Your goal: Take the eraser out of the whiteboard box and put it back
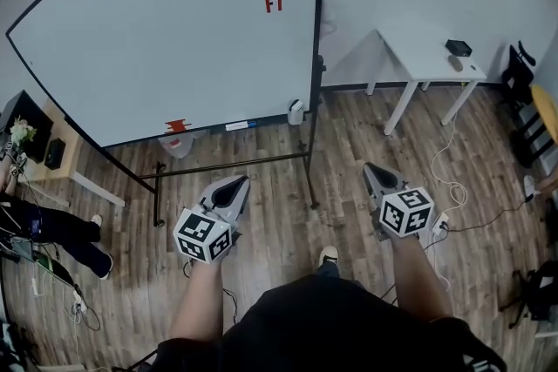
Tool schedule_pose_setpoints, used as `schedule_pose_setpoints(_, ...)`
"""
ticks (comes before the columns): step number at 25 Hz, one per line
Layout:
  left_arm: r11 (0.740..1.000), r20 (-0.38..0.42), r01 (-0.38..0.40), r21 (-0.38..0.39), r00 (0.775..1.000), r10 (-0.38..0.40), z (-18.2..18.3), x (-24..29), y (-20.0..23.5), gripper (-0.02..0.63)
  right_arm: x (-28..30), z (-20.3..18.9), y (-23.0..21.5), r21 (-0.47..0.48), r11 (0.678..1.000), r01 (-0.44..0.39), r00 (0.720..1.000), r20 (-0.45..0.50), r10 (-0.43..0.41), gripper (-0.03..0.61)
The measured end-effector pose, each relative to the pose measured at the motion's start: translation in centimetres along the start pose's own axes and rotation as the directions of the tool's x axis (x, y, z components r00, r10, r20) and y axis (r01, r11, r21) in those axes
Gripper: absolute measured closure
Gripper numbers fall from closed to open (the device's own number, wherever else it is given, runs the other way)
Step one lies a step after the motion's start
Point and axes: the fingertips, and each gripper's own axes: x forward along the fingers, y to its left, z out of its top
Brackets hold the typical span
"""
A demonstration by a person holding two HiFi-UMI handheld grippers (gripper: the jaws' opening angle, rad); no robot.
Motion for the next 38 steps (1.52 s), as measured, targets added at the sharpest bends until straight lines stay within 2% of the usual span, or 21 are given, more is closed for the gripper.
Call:
schedule_pose_setpoints(23, 0.999, -0.040, -0.032, -0.022, 0.999, 0.031, -0.1, 9.1, 2.9, 0.603, 7.5, 1.3, -7.7, -0.010, 0.999, -0.046, 0.998, -0.052, 0.045, 0.588)
schedule_pose_setpoints(38, 0.997, -0.088, -0.077, -0.033, 0.993, 0.074, -0.5, 16.0, 4.0, 0.603, 12.3, 2.3, -13.0, 0.000, 0.994, -0.105, 0.991, -0.085, 0.105, 0.588)
